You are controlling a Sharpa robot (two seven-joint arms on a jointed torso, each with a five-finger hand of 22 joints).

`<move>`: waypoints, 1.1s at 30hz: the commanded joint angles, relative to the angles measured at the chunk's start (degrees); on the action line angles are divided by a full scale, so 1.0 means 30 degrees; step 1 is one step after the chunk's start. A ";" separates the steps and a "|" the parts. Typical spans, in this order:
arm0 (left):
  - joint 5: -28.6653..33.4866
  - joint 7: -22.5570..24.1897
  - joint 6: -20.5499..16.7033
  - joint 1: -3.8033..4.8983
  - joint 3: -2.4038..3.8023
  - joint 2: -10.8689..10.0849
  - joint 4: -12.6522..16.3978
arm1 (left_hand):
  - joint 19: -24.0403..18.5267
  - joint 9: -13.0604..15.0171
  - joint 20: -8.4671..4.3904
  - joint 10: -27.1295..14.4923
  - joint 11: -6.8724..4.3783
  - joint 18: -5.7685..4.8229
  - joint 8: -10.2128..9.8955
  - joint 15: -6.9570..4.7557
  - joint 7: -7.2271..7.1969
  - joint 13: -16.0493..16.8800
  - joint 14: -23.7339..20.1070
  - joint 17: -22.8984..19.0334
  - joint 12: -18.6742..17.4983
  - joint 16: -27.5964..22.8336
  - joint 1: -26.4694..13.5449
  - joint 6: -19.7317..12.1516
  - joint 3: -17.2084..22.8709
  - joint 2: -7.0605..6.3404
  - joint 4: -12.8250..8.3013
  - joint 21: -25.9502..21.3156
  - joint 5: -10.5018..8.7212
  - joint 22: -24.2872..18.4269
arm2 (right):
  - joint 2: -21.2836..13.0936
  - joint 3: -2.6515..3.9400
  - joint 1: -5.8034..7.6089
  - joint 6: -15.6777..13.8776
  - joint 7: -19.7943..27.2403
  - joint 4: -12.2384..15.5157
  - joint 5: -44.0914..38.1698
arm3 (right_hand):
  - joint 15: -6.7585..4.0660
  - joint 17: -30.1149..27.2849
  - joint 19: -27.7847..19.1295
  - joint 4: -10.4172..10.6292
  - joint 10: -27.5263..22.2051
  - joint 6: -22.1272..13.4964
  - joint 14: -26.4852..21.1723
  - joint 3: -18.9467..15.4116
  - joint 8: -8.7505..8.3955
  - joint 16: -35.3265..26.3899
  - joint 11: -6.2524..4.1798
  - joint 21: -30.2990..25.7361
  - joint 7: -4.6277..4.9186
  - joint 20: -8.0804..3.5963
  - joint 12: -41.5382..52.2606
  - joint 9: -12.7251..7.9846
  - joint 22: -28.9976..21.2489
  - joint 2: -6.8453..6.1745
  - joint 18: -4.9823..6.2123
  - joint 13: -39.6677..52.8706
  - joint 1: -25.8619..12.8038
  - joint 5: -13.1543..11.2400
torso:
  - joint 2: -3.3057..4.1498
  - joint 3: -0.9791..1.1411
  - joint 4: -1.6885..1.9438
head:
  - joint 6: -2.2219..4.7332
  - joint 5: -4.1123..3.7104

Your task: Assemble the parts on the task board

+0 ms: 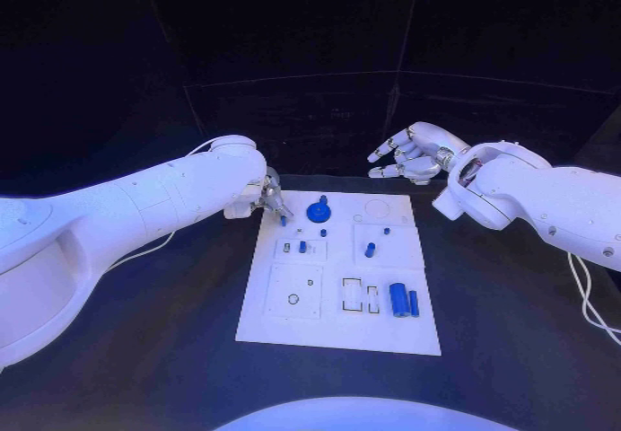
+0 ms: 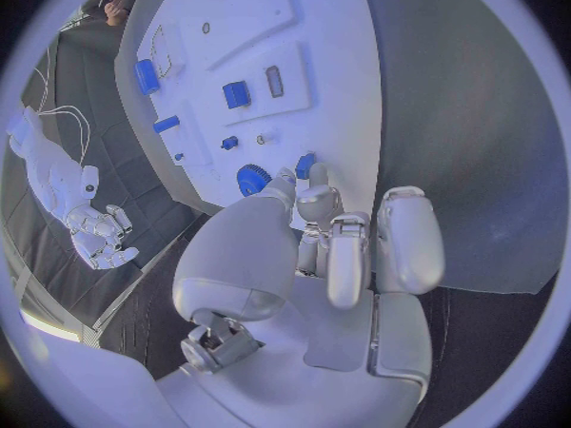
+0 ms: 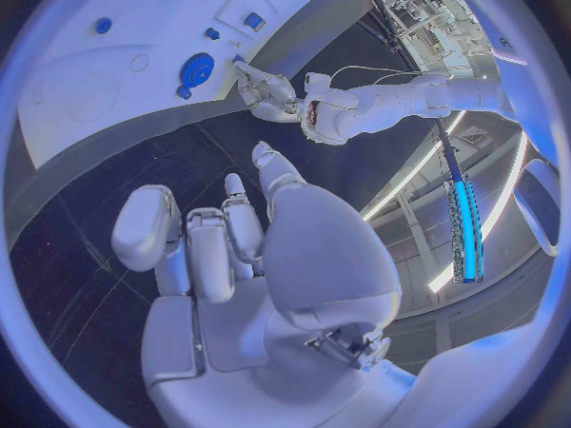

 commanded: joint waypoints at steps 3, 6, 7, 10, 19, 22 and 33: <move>-0.0018 -0.0079 0.0188 0.0020 -0.0004 0.0040 -0.0069 | 0.0060 -0.0136 0.0129 -0.0028 0.0095 -0.0173 -0.0185 0.0122 -0.0012 -0.0039 0.1983 0.5031 0.0019 0.0059 0.0647 0.0164 0.0390 0.0211 -0.0537 0.0047 -0.0042 0.0023 | 0.0011 0.0010 0.0037 0.0112 0.0168 0.0008 -0.0009 | -0.0140 0.0493 -0.0153 0.0048 -0.0085 0.0066 0.1028 0.0026 0.0057 -0.0118 -0.0002 -0.0123 0.0003 0.0025 -0.0043 -0.0022 -0.0032 0.0109 0.0124 0.0004 -0.0033 0.0038 | -0.0009 -0.0004 0.0010 | -0.0033 -0.0002; -0.0018 -0.0096 0.0161 0.0020 -0.0004 0.0052 -0.0089 | 0.0056 -0.0195 0.0117 -0.0040 0.0058 -0.0171 -0.0208 0.0104 -0.0050 -0.0049 0.1983 0.5031 0.0004 0.0059 0.0938 0.0199 0.0687 0.0417 -0.0778 0.0039 -0.0039 0.0022 | 0.0007 0.0010 0.0037 0.0114 0.0165 0.0011 -0.0009 | -0.0140 0.0493 -0.0153 0.0048 -0.0085 0.0066 0.1028 0.0026 0.0057 -0.0118 -0.0002 -0.0123 0.0003 0.0025 -0.0043 -0.0022 -0.0032 0.0109 0.0124 0.0004 -0.0033 0.0038 | 0.0006 -0.0001 0.0014 | -0.0005 -0.0010; -0.0018 -0.0096 0.0142 0.0020 -0.0004 0.0056 -0.0095 | 0.0055 -0.0215 0.0110 -0.0045 0.0041 -0.0170 -0.0217 0.0093 -0.0068 -0.0054 0.1983 0.5031 -0.0003 0.0059 0.1064 0.0206 0.0817 0.0502 -0.0878 0.0036 -0.0038 0.0022 | 0.0007 0.0010 0.0037 0.0114 0.0166 0.0013 -0.0009 | -0.0140 0.0493 -0.0153 0.0048 -0.0085 0.0066 0.1028 0.0026 0.0057 -0.0118 -0.0002 -0.0123 0.0003 0.0025 -0.0043 -0.0022 -0.0032 0.0109 0.0124 0.0004 -0.0033 0.0038 | 0.0008 0.0007 0.0007 | -0.0008 -0.0013; -0.0018 -0.0067 0.0116 0.0020 -0.0003 0.0071 -0.0117 | 0.0053 -0.0300 0.0072 -0.0075 -0.0028 -0.0166 -0.0269 0.0038 -0.0135 -0.0079 0.1983 0.5031 -0.0044 0.0059 0.1644 0.0190 0.1427 0.0791 -0.1371 0.0031 -0.0033 0.0033 | 0.0009 0.0010 0.0037 0.0120 0.0165 0.0017 -0.0009 | -0.0140 0.0493 -0.0153 0.0048 -0.0085 0.0066 0.1028 0.0026 0.0057 -0.0118 -0.0002 -0.0123 0.0003 0.0025 -0.0043 -0.0022 -0.0032 0.0109 0.0124 0.0004 -0.0033 0.0038 | -0.0002 0.0005 -0.0012 | -0.0044 -0.0021; -0.0018 0.0132 -0.0033 0.0020 -0.0003 0.0021 -0.0022 | 0.0047 -0.0450 -0.0017 -0.0147 -0.0096 -0.0172 -0.0321 -0.0044 -0.0182 -0.0150 0.1983 0.5031 -0.0210 0.0059 0.3063 0.0102 0.3631 0.1123 -0.3008 0.0016 -0.0020 0.0064 | -0.0006 0.0010 0.0037 0.0140 0.0161 0.0030 -0.0009 | -0.0140 0.0493 -0.0153 0.0048 -0.0085 0.0066 0.1028 0.0026 0.0057 -0.0118 -0.0002 -0.0123 0.0003 0.0025 -0.0043 -0.0022 -0.0032 0.0109 0.0124 0.0004 -0.0033 0.0038 | -0.0011 0.0004 0.0014 | -0.0085 -0.0072; 0.0001 0.0199 -0.0200 0.0019 -0.0003 -0.0118 0.0157 | 0.0040 -0.0449 -0.0001 -0.0114 0.0032 -0.0162 -0.0206 0.0061 -0.0039 -0.0266 0.1983 0.5031 -0.0338 0.0059 0.2562 0.0103 0.5033 0.0751 -0.3469 -0.0014 -0.0014 0.0066 | -0.0018 0.0010 0.0037 0.0148 0.0163 0.0035 -0.0009 | -0.0140 0.0493 -0.0153 0.0048 -0.0085 0.0066 0.1028 0.0026 0.0057 -0.0118 -0.0002 -0.0123 0.0003 0.0025 -0.0043 -0.0022 -0.0032 0.0109 0.0124 0.0004 -0.0033 0.0038 | -0.0010 0.0002 0.0024 | -0.0086 -0.0084; 0.0558 0.0786 -0.1874 0.0022 -0.0001 -0.1260 0.1796 | 0.0056 -0.0193 0.0054 0.0116 -0.0022 -0.0154 0.0445 0.0058 -0.0096 -0.0423 0.1983 0.5031 -0.0450 0.0059 0.0923 0.0094 0.8643 -0.0626 -0.4622 -0.0102 -0.0032 0.0073 | -0.0058 0.0010 0.0037 0.0165 0.0189 0.0024 -0.0009 | -0.0141 0.0488 -0.0143 0.0049 -0.0080 0.0076 0.1030 0.0035 0.0065 -0.0127 -0.0001 -0.0128 0.0006 0.0022 -0.0035 -0.0019 -0.0027 0.0127 0.0122 0.0011 -0.0019 0.0074 | -0.0048 0.0003 0.0086 | -0.0085 -0.0025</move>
